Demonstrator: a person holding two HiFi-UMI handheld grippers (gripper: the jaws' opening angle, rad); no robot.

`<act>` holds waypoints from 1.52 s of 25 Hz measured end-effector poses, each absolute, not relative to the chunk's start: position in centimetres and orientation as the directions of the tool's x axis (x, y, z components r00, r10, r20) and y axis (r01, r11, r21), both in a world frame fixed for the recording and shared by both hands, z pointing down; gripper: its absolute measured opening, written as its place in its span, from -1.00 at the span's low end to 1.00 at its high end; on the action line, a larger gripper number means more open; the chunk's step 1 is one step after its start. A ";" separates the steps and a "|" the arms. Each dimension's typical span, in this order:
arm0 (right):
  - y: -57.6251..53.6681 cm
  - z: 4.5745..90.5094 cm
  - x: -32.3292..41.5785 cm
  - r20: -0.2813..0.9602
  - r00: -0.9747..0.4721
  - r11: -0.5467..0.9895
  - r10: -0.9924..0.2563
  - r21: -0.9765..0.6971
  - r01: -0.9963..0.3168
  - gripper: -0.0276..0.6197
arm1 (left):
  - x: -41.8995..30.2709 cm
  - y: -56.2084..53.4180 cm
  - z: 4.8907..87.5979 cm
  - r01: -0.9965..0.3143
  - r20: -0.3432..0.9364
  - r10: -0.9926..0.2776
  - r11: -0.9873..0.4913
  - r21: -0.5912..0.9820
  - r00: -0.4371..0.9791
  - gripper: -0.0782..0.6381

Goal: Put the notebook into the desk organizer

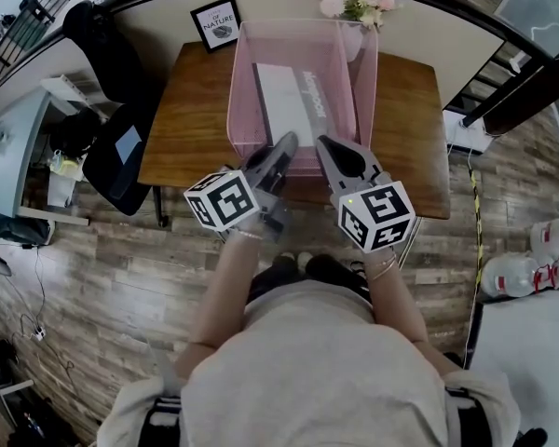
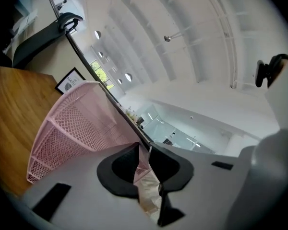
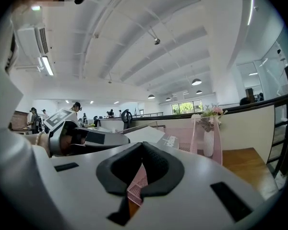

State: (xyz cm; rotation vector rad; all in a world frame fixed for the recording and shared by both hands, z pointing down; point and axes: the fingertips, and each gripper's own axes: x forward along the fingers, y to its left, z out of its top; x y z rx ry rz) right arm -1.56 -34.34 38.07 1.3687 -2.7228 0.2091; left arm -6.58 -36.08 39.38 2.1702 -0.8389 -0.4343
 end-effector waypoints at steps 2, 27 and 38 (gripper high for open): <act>-34.4 38.3 -1.7 0.147 -0.599 0.593 -0.787 -0.085 -0.801 -0.88 | -6.5 -36.1 39.5 -0.410 -0.044 -0.672 -0.501 0.762 0.739 -0.60; -35.8 40.7 -3.1 0.198 -0.610 0.599 -0.768 -0.116 -0.792 -0.89 | -7.5 -35.7 43.1 -0.270 -0.050 -0.654 -0.380 0.885 0.755 -0.60; -35.6 41.1 -3.2 0.187 -0.606 0.593 -0.773 -0.125 -0.795 -0.88 | -7.7 -35.6 44.3 -0.284 -0.022 -0.655 -0.357 0.890 0.755 -0.50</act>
